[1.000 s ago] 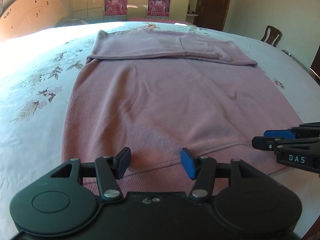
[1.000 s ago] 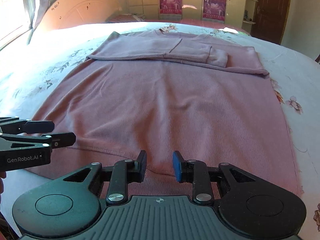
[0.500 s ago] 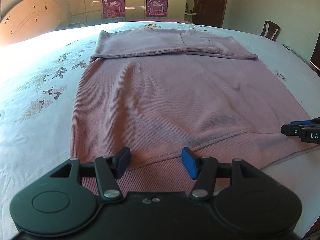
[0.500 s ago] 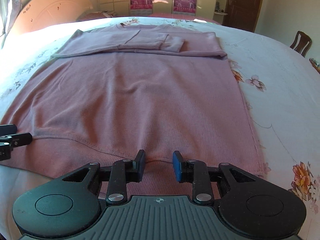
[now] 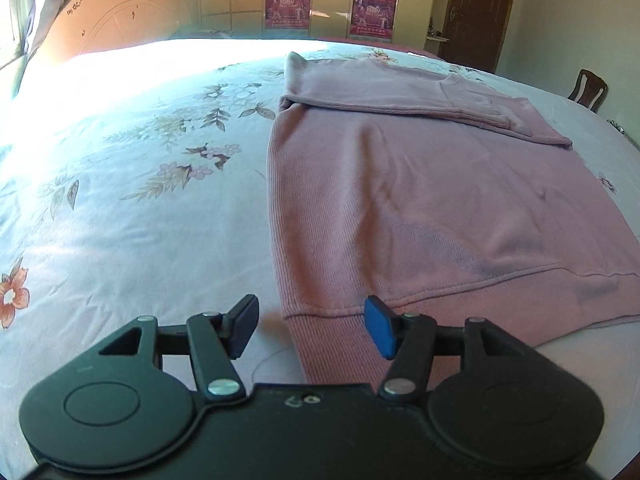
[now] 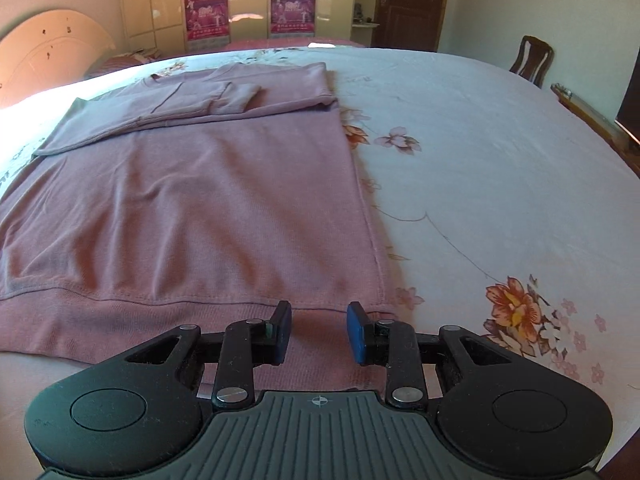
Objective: Fold small clothes
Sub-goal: 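Grasp the ribbed hem with both grippers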
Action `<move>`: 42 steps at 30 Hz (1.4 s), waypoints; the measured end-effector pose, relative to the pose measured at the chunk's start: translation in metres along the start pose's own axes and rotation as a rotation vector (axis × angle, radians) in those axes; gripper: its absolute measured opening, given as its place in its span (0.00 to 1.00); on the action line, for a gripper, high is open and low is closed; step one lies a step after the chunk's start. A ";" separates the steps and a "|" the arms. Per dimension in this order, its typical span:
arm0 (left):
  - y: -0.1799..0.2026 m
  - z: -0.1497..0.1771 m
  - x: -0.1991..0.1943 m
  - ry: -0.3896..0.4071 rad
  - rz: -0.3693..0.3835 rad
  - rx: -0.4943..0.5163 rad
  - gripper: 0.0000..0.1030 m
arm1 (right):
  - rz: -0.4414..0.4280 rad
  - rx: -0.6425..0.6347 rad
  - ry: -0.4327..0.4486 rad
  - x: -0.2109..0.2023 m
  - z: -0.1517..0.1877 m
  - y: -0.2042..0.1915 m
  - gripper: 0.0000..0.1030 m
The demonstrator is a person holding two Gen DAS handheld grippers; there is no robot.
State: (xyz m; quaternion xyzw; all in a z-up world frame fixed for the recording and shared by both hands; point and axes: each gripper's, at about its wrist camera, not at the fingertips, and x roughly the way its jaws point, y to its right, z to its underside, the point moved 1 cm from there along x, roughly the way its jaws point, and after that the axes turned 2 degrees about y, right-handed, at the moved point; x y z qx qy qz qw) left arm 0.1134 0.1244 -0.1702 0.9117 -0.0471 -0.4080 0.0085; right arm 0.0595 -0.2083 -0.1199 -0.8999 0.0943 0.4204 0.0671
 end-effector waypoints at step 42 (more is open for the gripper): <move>0.008 -0.246 0.098 0.214 0.215 -0.229 0.04 | -0.362 0.388 0.056 0.113 -0.228 0.035 0.10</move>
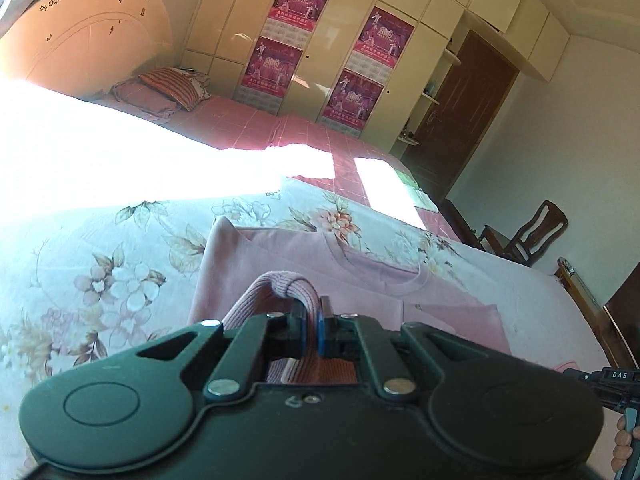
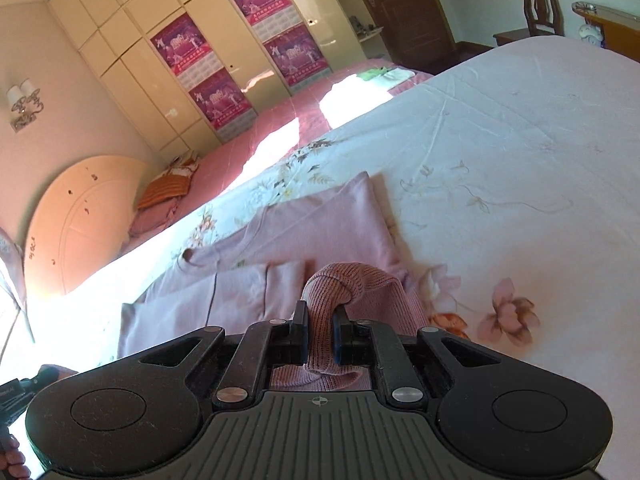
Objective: Fold small clothes
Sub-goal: 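Grasp the ribbed hem with both grippers, then lift the hem with both grippers and fold it up onto the collar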
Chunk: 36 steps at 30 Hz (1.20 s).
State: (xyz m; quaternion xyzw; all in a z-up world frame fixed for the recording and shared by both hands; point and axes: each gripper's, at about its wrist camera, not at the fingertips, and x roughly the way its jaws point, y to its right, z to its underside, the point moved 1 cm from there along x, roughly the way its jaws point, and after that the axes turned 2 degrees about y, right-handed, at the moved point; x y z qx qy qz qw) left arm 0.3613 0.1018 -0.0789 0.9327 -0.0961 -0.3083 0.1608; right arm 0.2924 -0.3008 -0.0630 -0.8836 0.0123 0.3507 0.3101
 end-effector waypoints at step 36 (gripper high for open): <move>-0.028 -0.025 0.142 -0.183 -0.018 0.281 0.64 | -0.046 -0.169 -0.056 0.140 -0.078 0.010 0.59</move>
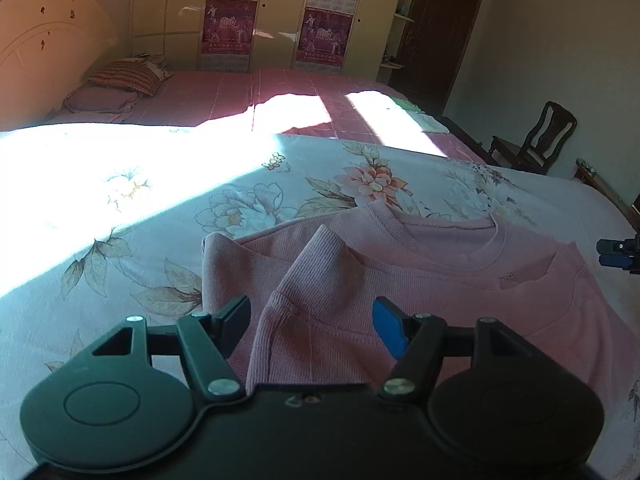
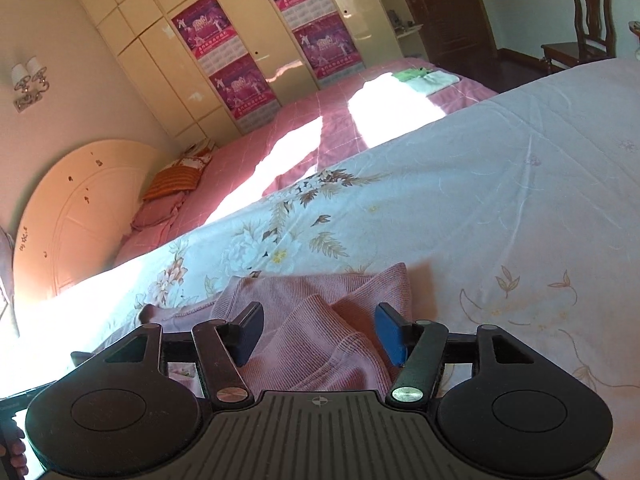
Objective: Fold small clothes
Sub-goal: 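Lift the hem with both grippers and fold it up onto the collar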
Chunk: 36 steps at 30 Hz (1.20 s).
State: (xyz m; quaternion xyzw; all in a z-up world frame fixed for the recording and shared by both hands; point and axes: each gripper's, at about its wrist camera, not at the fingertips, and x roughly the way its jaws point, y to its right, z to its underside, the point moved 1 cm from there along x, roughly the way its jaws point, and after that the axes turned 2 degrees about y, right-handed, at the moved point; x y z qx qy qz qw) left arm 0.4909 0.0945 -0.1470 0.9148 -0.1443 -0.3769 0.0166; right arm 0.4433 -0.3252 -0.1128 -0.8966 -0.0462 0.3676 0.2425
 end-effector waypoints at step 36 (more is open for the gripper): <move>0.000 -0.025 0.032 0.206 -0.156 -0.079 0.09 | 0.128 -0.254 0.062 0.065 -0.010 -0.032 0.06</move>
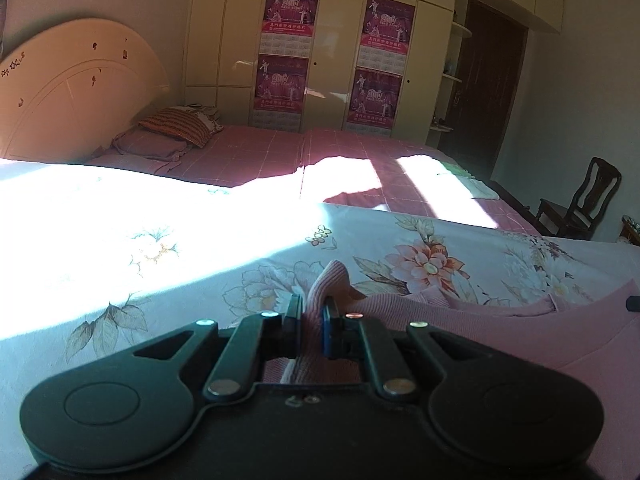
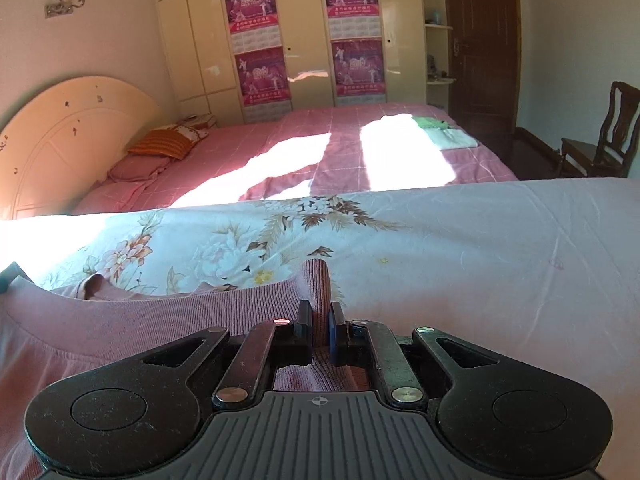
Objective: Fold small clothes
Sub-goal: 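Lift the hem with both grippers and fold it up onto the collar, then open both grippers and release the hem on the collar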
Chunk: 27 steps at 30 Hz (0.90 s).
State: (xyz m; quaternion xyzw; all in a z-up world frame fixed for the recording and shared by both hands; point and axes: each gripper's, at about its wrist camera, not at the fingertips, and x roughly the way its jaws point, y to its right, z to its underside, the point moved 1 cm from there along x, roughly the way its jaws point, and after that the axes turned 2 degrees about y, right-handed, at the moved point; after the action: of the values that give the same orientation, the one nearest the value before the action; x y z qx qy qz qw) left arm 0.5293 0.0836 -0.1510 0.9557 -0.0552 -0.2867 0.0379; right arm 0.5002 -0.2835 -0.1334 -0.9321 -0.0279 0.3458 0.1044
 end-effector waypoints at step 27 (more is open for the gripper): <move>0.018 0.026 -0.059 -0.016 0.016 0.068 0.46 | -0.009 -0.078 0.007 -0.042 0.022 -0.033 0.34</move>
State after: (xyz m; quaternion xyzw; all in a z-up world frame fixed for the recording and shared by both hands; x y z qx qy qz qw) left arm 0.4649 0.0723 -0.1387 0.9536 -0.0730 -0.2920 0.0070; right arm 0.4551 -0.2522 -0.1158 -0.9364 -0.0452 0.3409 0.0697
